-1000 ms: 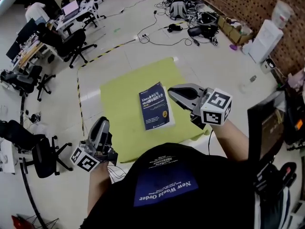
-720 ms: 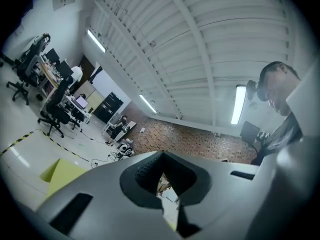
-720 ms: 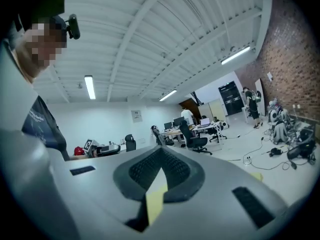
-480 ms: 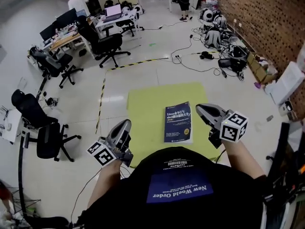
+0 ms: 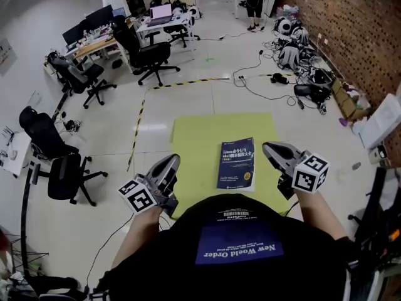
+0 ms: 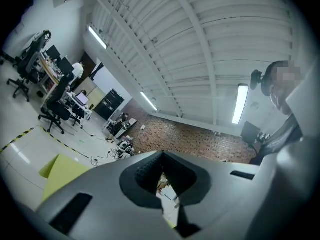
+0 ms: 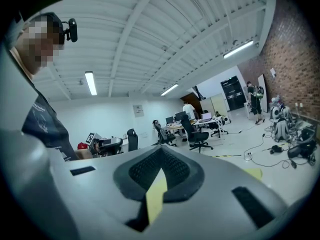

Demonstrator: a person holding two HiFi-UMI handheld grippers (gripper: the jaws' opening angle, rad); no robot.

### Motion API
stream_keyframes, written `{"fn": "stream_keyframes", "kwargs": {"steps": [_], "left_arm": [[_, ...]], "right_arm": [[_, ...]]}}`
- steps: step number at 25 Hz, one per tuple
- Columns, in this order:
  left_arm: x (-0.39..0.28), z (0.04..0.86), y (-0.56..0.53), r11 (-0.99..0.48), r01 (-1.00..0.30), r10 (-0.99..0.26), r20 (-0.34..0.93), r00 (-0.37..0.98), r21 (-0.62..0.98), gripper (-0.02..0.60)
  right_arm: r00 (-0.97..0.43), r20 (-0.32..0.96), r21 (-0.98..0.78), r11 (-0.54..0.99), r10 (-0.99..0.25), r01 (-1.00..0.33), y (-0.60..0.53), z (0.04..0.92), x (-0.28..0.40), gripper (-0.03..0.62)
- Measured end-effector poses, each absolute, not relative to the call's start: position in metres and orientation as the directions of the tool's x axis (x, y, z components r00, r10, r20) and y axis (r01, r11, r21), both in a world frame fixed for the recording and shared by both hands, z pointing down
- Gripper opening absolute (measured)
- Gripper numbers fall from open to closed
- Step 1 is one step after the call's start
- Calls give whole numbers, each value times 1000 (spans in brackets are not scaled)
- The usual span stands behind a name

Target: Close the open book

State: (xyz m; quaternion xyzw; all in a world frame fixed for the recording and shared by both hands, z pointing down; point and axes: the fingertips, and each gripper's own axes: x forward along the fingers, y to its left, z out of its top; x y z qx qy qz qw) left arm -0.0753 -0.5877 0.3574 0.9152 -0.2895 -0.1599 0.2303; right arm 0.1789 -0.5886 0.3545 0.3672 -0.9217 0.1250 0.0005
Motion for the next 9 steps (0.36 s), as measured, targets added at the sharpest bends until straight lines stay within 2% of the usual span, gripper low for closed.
{"fn": "stream_keyframes", "kwargs": {"steps": [9], "left_arm": [[-84, 353, -588, -711, -439, -609, -169, 775, 549, 8]], "right_arm": [[-734, 100, -227, 702, -672, -675, -586, 348, 175, -17]]}}
